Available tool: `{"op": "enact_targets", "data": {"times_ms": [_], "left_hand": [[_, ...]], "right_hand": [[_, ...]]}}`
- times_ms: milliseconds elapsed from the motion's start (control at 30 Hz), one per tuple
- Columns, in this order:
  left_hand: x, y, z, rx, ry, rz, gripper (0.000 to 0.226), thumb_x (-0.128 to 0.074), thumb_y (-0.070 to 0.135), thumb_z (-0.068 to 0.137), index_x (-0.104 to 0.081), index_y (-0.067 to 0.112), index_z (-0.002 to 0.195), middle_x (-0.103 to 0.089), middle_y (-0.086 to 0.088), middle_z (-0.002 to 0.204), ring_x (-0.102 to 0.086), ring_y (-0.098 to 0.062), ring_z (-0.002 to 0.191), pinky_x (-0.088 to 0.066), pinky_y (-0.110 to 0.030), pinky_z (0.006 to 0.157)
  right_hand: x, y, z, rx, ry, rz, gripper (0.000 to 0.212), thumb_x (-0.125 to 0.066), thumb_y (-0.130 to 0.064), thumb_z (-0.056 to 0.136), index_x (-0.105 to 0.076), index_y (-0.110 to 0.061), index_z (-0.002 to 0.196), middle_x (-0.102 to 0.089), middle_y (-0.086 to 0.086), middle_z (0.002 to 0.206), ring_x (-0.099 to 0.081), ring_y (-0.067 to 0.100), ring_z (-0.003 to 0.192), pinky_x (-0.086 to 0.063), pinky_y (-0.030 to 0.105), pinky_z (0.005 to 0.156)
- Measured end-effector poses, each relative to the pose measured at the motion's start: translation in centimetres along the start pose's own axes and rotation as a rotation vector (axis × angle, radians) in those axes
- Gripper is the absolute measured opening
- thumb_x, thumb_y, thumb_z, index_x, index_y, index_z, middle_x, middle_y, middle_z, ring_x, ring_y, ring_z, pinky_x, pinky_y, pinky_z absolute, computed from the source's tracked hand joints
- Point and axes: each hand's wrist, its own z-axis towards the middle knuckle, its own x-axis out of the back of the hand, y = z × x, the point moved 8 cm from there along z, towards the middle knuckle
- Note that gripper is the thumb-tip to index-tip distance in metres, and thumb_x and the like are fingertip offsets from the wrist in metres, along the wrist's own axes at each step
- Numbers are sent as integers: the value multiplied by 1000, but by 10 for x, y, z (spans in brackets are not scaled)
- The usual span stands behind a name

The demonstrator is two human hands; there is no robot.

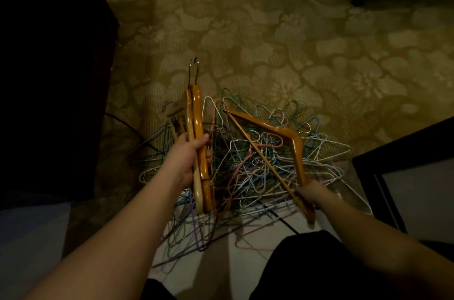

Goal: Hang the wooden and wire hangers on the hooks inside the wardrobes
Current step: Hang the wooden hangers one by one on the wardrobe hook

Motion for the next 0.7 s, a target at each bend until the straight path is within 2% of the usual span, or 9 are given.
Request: {"op": "enact_targets", "data": {"times_ms": [133, 233, 333, 400, 500, 633, 700], "left_hand": [[8, 1, 0, -6, 38, 29, 25, -60, 15, 95, -52, 15, 118, -63, -7, 89, -57, -14, 58, -51, -26, 50], [13, 3, -5, -17, 61, 61, 30, -60, 16, 95, -50, 13, 123, -63, -9, 94, -58, -15, 59, -51, -28, 52], [21, 8, -25, -17, 104, 114, 30, -60, 18, 95, -49, 14, 123, -63, -9, 91, -58, -15, 60, -52, -30, 58], [27, 14, -50, -11, 131, 134, 28, -59, 19, 95, -49, 16, 121, -65, -9, 92, -58, -15, 61, -51, -31, 59], [39, 30, -101, 15, 182, 187, 24, -59, 18, 95, -51, 18, 118, -64, -8, 89, -58, -16, 62, -51, -31, 58], [46, 58, -179, 54, 208, 186, 21, -58, 14, 95, -52, 19, 115, -66, -10, 92, -59, -18, 64, -52, -31, 58], [50, 73, -220, 76, 236, 173, 19, -57, 14, 96, -53, 17, 115, -65, -10, 91, -58, -18, 63, -51, -32, 60]], "right_hand": [[7, 6, -6, 33, 83, -14, 25, -55, -31, 96, -59, -9, 108, -57, 6, 80, -54, 18, 68, -40, 29, 57], [17, 10, -22, 83, 140, 199, 21, -52, -29, 97, -57, -9, 105, -64, 13, 84, -60, 26, 67, -48, 31, 55], [23, 9, -60, 93, 133, 299, 18, -49, -26, 98, -58, -10, 101, -66, 15, 84, -59, 26, 60, -46, 28, 49], [31, 6, -92, 109, 165, 316, 16, -51, -26, 97, -57, -11, 94, -62, 13, 78, -58, 27, 61, -47, 33, 52], [53, 6, -150, 127, 252, 349, 14, -53, -23, 93, -55, -14, 84, -63, 17, 80, -63, 35, 73, -53, 45, 68], [79, 12, -233, 119, 255, 342, 13, -56, -21, 92, -55, -8, 90, -65, 17, 81, -62, 31, 67, -50, 37, 62], [91, 15, -276, 123, 273, 302, 17, -58, -27, 91, -56, -10, 94, -66, 14, 80, -64, 30, 70, -53, 40, 68]]}}
